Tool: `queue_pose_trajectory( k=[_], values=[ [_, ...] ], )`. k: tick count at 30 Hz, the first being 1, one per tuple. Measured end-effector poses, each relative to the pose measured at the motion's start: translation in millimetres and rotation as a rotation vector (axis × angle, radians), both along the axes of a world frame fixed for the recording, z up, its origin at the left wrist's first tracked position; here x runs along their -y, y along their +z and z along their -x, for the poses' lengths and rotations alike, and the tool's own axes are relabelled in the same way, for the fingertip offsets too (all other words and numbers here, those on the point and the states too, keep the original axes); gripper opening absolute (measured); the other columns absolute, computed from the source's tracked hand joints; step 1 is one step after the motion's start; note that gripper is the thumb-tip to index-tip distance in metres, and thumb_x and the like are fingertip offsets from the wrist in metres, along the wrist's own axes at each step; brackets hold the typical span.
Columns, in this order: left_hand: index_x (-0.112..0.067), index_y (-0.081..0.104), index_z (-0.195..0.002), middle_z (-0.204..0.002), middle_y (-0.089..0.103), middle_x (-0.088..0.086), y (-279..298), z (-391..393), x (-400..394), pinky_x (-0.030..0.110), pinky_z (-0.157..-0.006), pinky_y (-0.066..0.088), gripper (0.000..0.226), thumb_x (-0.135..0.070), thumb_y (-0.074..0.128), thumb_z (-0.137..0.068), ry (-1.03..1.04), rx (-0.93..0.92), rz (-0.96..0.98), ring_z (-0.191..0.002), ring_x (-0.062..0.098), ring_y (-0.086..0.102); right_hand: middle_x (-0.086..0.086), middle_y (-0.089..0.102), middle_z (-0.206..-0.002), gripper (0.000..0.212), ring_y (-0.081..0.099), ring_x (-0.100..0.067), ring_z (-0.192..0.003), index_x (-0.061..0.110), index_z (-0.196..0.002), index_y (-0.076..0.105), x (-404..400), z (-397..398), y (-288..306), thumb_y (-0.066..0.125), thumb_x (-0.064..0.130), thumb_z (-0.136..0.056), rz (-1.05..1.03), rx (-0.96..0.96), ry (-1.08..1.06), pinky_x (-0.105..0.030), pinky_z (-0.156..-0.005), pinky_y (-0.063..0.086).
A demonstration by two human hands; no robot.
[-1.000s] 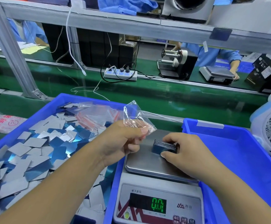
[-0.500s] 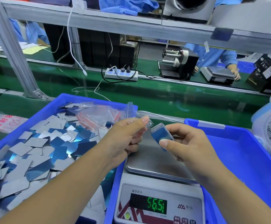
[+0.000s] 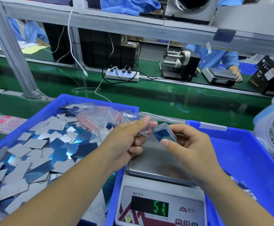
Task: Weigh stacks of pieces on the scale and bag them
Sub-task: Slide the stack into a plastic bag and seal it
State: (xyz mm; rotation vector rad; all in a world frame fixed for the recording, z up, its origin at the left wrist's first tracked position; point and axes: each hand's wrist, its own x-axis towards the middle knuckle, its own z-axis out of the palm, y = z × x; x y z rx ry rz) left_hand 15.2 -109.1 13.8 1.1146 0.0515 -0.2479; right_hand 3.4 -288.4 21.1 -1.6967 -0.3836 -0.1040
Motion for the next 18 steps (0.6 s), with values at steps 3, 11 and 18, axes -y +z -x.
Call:
queue_pose_trajectory(
  k=[3, 11, 18],
  values=[
    [-0.019, 0.082, -0.087, -0.073, 0.060, -0.009, -0.2, 1.3, 1.3, 0.017, -0.041, 0.017, 0.031, -0.045, 0.074, -0.071, -0.013, 0.000, 0.001, -0.051, 0.006, 0.031, 0.013, 0.071, -0.084, 0.029, 0.062, -0.005, -0.071, 0.040, -0.092, 0.069, -1.3, 0.9, -0.9, 0.075, 0.021, -0.071, 0.103, 0.095, -0.064, -0.016, -0.066, 0.049],
    [-0.010, 0.068, -0.097, -0.083, 0.064, 0.003, 1.0, 5.2, 1.5, 0.021, -0.047, 0.016, 0.034, -0.037, 0.079, -0.078, -0.096, 0.008, 0.003, -0.053, 0.009, 0.036, 0.014, 0.065, -0.081, 0.032, 0.056, -0.015, -0.063, 0.054, -0.091, 0.064, -1.5, -0.7, -4.7, 0.074, 0.032, -0.071, 0.212, 0.215, -0.237, -0.030, -0.060, 0.050],
    [-0.015, 0.071, -0.100, -0.069, 0.038, -0.007, 0.5, 7.1, 3.5, 0.016, -0.044, 0.020, 0.025, -0.026, 0.073, -0.078, -0.163, 0.085, -0.074, -0.054, 0.006, 0.025, 0.007, 0.073, -0.083, 0.028, 0.058, -0.011, -0.055, 0.033, -0.089, 0.070, -4.7, 3.1, -0.5, 0.081, 0.012, -0.075, -0.047, -0.061, -0.051, -0.019, -0.049, 0.044]
  ],
)
